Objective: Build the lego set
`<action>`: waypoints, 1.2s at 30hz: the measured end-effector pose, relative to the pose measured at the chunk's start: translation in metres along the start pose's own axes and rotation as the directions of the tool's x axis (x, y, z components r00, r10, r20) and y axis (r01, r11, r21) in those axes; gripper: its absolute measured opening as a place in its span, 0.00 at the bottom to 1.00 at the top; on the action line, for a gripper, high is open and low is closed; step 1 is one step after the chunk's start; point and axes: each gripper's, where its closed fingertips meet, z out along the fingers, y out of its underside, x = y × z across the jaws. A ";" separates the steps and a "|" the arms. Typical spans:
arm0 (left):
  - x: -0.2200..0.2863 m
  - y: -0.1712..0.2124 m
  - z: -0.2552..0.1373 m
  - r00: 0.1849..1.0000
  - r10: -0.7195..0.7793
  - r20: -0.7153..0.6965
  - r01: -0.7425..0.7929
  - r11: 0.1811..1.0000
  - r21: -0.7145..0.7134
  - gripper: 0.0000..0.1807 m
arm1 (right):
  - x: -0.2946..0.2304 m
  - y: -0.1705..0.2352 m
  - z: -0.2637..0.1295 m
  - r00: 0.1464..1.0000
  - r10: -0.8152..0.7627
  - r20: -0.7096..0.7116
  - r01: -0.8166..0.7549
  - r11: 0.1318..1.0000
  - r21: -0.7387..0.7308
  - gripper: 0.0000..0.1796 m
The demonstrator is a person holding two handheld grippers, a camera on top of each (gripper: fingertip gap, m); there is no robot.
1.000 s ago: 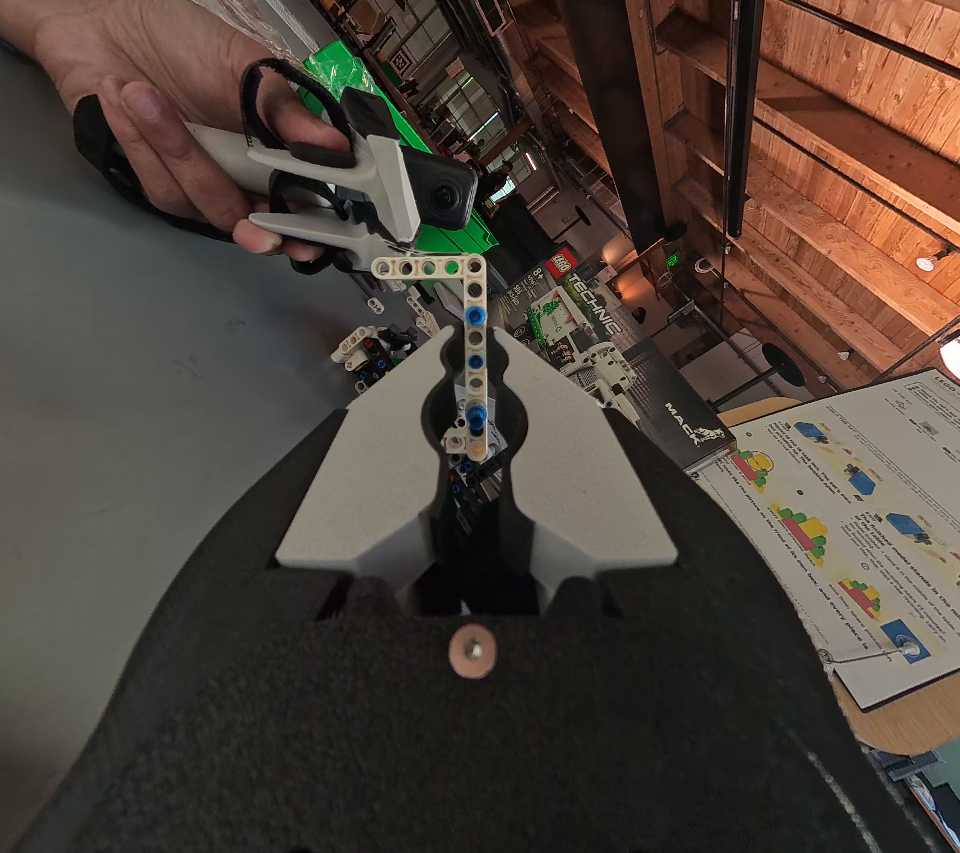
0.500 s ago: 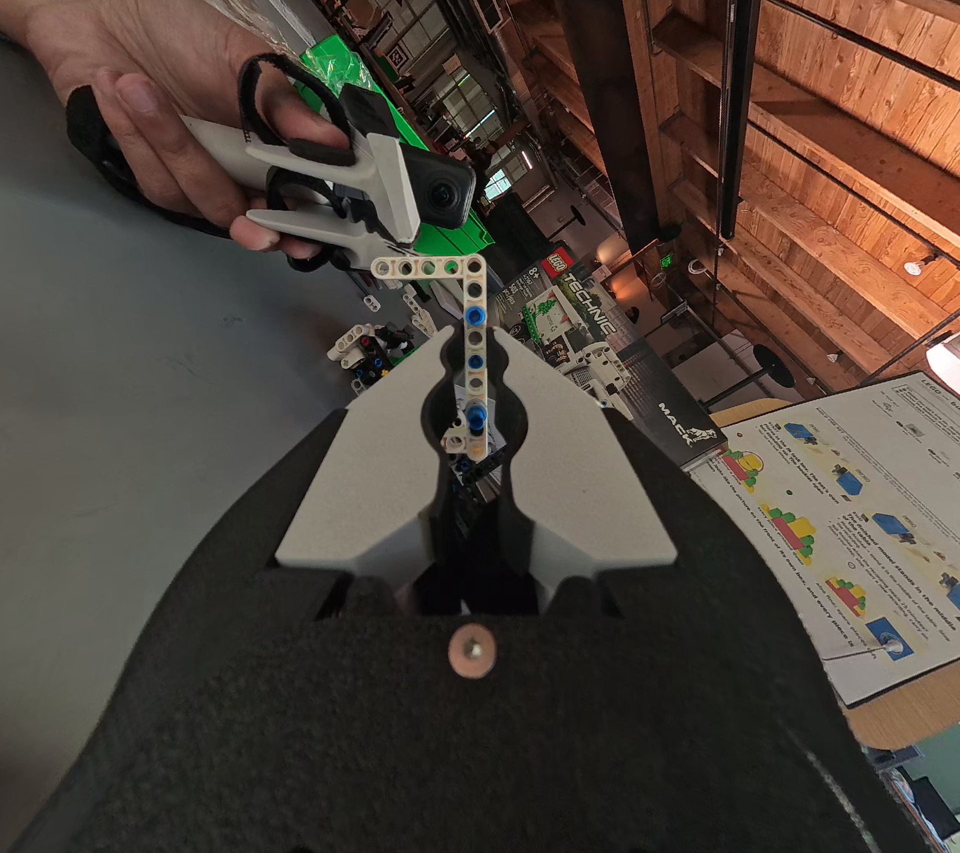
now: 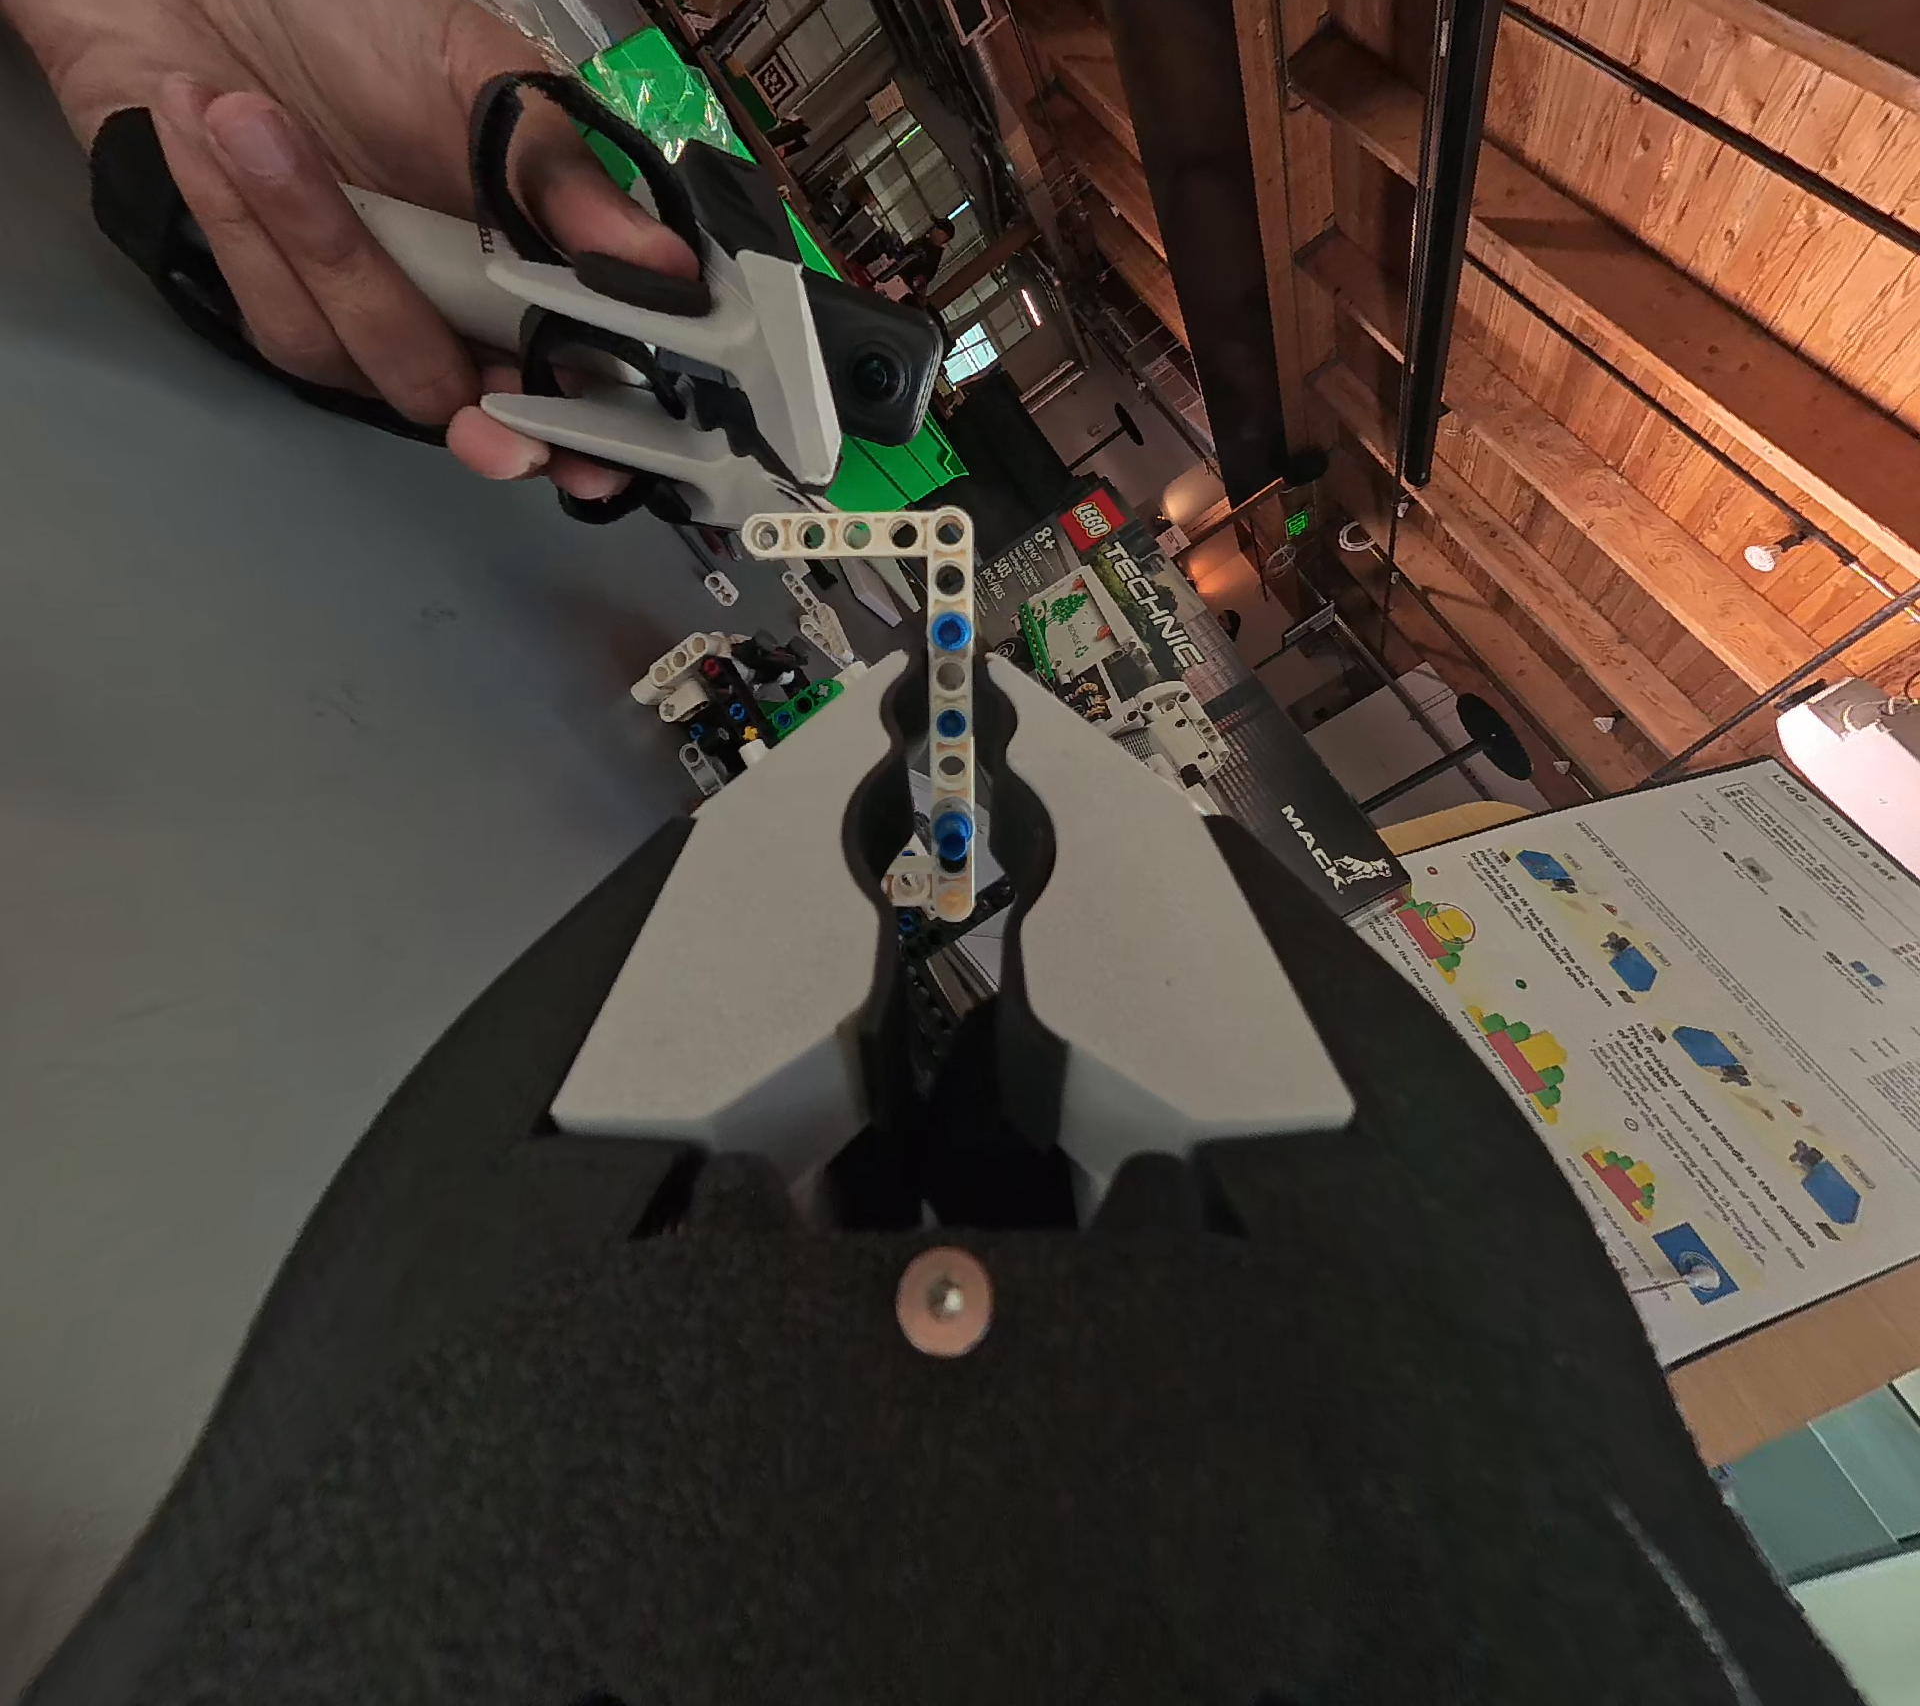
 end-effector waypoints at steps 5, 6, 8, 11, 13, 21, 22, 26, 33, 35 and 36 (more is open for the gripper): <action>0.000 -0.001 0.000 1.000 0.002 0.001 -0.002 1.000 0.006 0.00 | 0.000 0.001 0.000 1.000 -0.011 -0.003 0.011 1.000 -0.008 0.03; 0.000 -0.001 -0.001 1.000 0.001 0.001 -0.001 1.000 0.006 0.00 | 0.000 0.001 0.000 1.000 -0.014 -0.004 0.014 1.000 -0.009 0.03; -0.001 -0.001 -0.001 1.000 0.001 0.004 -0.001 1.000 0.007 0.00 | 0.000 0.001 0.000 1.000 -0.011 -0.006 0.011 1.000 -0.008 0.03; -0.001 -0.001 0.000 1.000 0.002 0.007 -0.002 1.000 0.007 0.00 | 0.000 0.001 0.000 1.000 -0.013 -0.007 0.013 1.000 -0.008 0.03; -0.001 -0.001 -0.001 1.000 0.002 0.009 -0.002 1.000 0.007 0.00 | 0.000 0.001 0.000 1.000 -0.015 -0.008 0.015 1.000 -0.010 0.03; -0.004 -0.002 0.000 0.999 0.011 0.032 -0.011 1.000 0.017 0.00 | 0.002 0.003 0.000 0.998 -0.057 -0.029 0.056 0.998 -0.034 0.03; -0.004 -0.002 0.000 0.999 0.010 0.032 -0.010 1.000 0.017 0.00 | 0.002 0.003 0.001 0.997 -0.070 -0.035 0.069 0.997 -0.038 0.03; -0.003 -0.002 0.000 1.000 0.005 0.020 -0.005 1.000 0.012 0.00 | 0.000 0.004 0.002 0.993 -0.115 -0.037 0.113 0.992 -0.055 0.03; 0.000 -0.003 -0.002 1.000 -0.014 -0.013 0.014 1.000 0.018 0.00 | -0.001 0.004 0.002 0.987 -0.157 -0.045 0.154 0.986 -0.068 0.03; 0.002 -0.004 -0.003 0.999 -0.021 -0.024 0.021 0.999 0.024 0.00 | -0.002 0.005 0.003 0.983 -0.178 -0.048 0.174 0.982 -0.079 0.03; 0.002 -0.005 -0.003 0.999 -0.025 -0.031 0.026 0.999 0.027 0.00 | -0.001 0.005 0.003 0.982 -0.183 -0.051 0.179 0.981 -0.081 0.03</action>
